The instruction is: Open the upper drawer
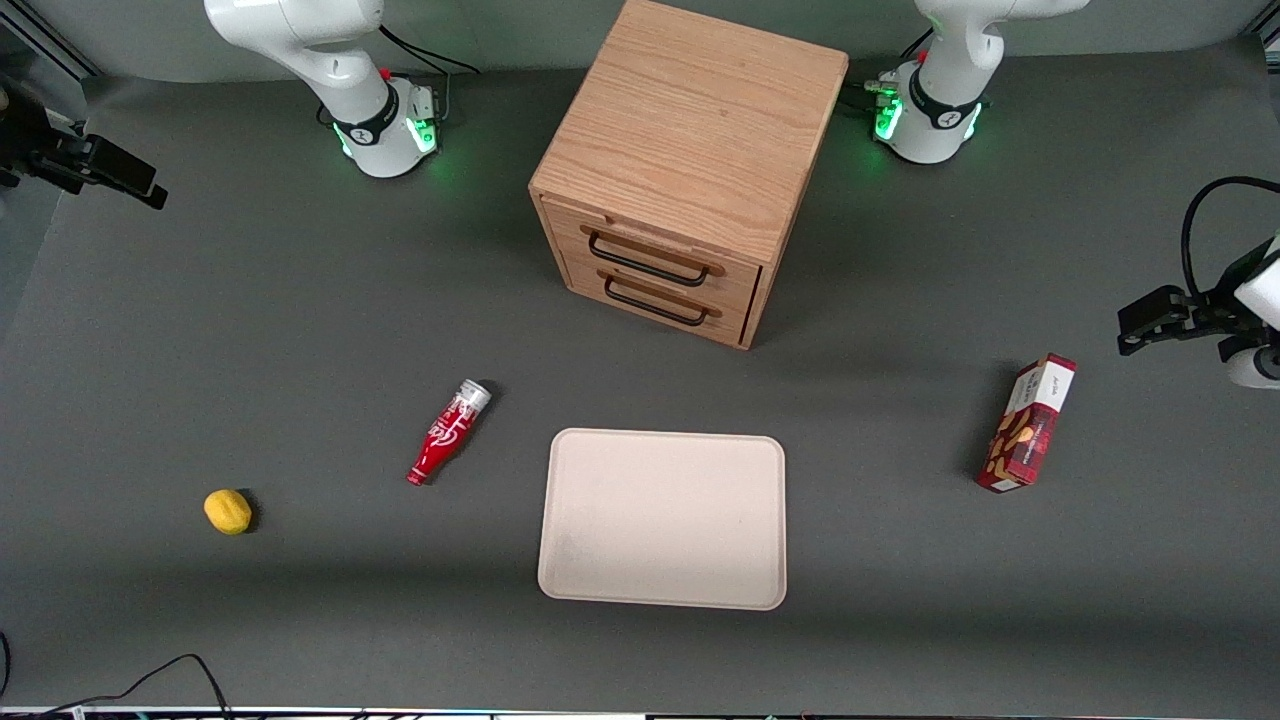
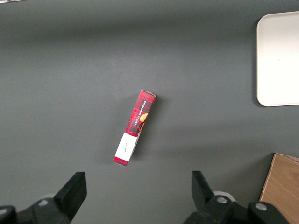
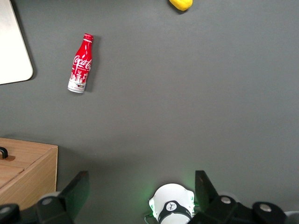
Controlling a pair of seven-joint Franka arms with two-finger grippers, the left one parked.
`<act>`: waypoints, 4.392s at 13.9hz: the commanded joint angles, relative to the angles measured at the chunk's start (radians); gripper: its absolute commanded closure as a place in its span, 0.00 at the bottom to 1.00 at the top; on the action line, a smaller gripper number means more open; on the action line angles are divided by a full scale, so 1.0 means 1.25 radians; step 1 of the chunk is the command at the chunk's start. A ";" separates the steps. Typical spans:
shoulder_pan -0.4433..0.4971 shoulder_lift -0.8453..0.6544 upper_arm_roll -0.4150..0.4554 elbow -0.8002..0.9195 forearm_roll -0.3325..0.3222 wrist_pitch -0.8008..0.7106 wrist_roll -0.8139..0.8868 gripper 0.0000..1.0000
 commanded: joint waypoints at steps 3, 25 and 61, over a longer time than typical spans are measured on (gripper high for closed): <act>-0.002 0.010 0.000 0.029 -0.013 -0.027 -0.007 0.00; 0.014 0.394 0.436 0.237 0.216 0.104 -0.369 0.00; 0.070 0.651 0.573 0.171 0.047 0.460 -0.280 0.00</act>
